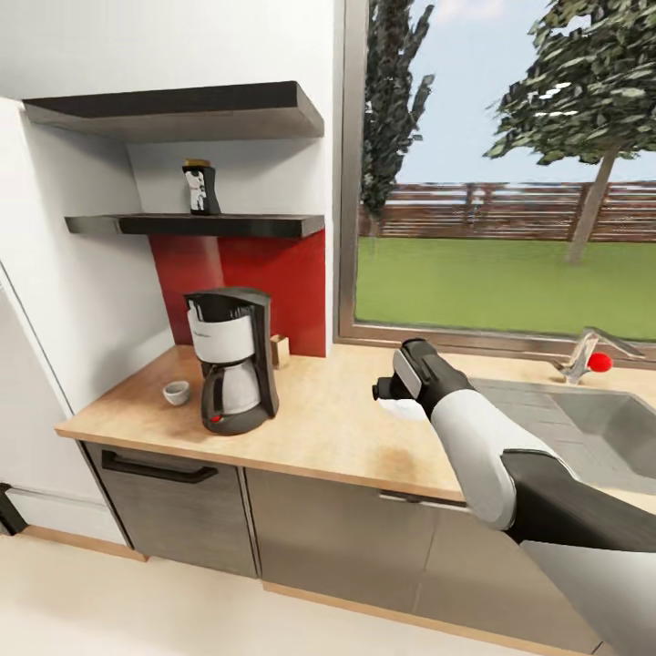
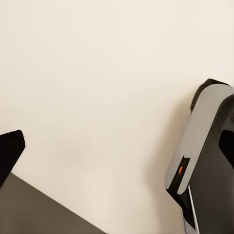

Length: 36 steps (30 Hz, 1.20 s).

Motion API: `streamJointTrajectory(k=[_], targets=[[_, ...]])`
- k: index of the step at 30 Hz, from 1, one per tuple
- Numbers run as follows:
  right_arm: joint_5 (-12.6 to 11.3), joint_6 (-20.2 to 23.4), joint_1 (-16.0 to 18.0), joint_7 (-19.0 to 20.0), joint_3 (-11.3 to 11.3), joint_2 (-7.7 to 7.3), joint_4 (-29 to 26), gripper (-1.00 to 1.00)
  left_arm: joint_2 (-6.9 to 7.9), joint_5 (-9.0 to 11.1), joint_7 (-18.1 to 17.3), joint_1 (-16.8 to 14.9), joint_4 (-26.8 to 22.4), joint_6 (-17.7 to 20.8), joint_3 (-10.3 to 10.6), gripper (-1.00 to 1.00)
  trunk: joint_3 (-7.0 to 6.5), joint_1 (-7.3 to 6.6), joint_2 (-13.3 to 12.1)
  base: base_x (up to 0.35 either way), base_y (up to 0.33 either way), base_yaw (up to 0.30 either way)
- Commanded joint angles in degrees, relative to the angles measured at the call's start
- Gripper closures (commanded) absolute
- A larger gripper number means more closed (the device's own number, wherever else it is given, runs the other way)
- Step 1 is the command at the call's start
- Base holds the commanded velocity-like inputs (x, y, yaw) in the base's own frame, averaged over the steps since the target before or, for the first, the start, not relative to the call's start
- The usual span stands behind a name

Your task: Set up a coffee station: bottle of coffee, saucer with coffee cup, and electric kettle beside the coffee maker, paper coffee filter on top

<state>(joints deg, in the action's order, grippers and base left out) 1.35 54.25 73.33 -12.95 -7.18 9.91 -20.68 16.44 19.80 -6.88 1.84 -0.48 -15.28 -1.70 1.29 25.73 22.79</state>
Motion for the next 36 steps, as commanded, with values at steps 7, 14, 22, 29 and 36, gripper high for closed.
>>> streamJointTrajectory(k=[7,14,22,29,36], targets=[[0.30,-0.30,0.06,-0.32,-0.20,0.09,0.18,1.00,0.07,0.41,-0.42,0.01,-0.05,-0.03,-0.15,-1.00,0.12,0.06,0.13,0.166,0.323,0.000],[0.36,-0.29,0.06,-0.32,-0.19,0.09,0.20,1.00,0.08,0.41,-0.42,0.00,-0.05,-0.09,-0.15,-1.00,0.12,0.06,0.13,0.155,0.323,0.000],[0.28,0.35,0.06,-0.32,-0.20,0.09,0.78,1.00,0.08,0.41,-0.42,-0.01,-0.05,-0.10,-0.15,-1.00,0.12,0.06,0.13,0.105,0.326,0.000],[0.39,0.13,0.06,-0.35,-0.03,0.09,4.82,1.00,0.08,0.41,-0.42,0.00,-0.05,-0.10,-0.15,-1.00,0.12,0.06,0.13,0.037,0.334,0.000],[0.32,0.03,0.06,-0.37,-0.03,0.09,5.41,1.00,0.02,0.34,-0.42,0.01,-0.05,-0.84,-0.15,-1.00,0.12,0.06,0.13,0.003,0.156,0.000]])
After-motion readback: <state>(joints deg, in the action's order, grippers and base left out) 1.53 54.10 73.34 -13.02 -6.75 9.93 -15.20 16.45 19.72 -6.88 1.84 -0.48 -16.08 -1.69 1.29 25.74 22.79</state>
